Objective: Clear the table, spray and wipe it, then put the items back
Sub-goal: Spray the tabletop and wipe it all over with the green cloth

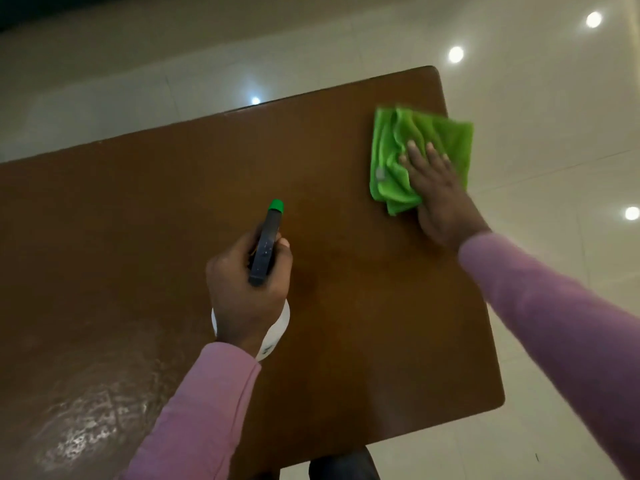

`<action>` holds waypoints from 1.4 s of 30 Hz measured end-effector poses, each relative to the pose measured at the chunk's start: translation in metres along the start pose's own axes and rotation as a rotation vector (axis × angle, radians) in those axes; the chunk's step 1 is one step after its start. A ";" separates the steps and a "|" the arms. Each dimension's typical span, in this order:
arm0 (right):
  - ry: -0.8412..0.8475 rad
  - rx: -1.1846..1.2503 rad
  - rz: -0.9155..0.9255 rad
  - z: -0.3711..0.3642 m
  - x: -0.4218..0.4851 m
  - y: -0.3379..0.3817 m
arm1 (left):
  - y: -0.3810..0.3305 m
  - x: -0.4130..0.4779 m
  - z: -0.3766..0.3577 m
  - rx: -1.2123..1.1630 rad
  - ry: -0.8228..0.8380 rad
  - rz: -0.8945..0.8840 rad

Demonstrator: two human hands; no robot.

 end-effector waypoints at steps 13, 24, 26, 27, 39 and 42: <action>-0.044 0.002 -0.358 -0.022 -0.194 -0.008 | -0.002 -0.022 0.015 -0.111 0.113 -0.053; -0.193 0.116 -1.028 -0.083 -0.324 0.096 | 0.035 -0.075 0.136 -0.175 0.038 -0.080; -0.058 0.085 -1.054 -0.126 -0.305 0.143 | 0.054 -0.089 0.157 -0.149 0.029 -0.055; 0.005 0.083 -0.951 -0.151 -0.298 0.174 | 0.062 -0.096 0.167 -0.147 0.027 -0.043; -0.178 0.081 -0.797 -0.093 -0.271 0.172 | 0.134 -0.132 0.265 -0.102 -0.058 0.049; -0.147 0.093 -0.625 -0.138 -0.269 0.282 | 0.138 -0.135 0.273 -0.107 -0.104 0.080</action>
Point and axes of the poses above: each hand's wrist, its own x-axis towards the middle knuckle, its own z-axis out of the back of the hand, y = z × x, the point moved 9 cm from there along x, towards the middle knuckle, and after that the axes turned 13 degrees about -y, right-handed, at the moved point
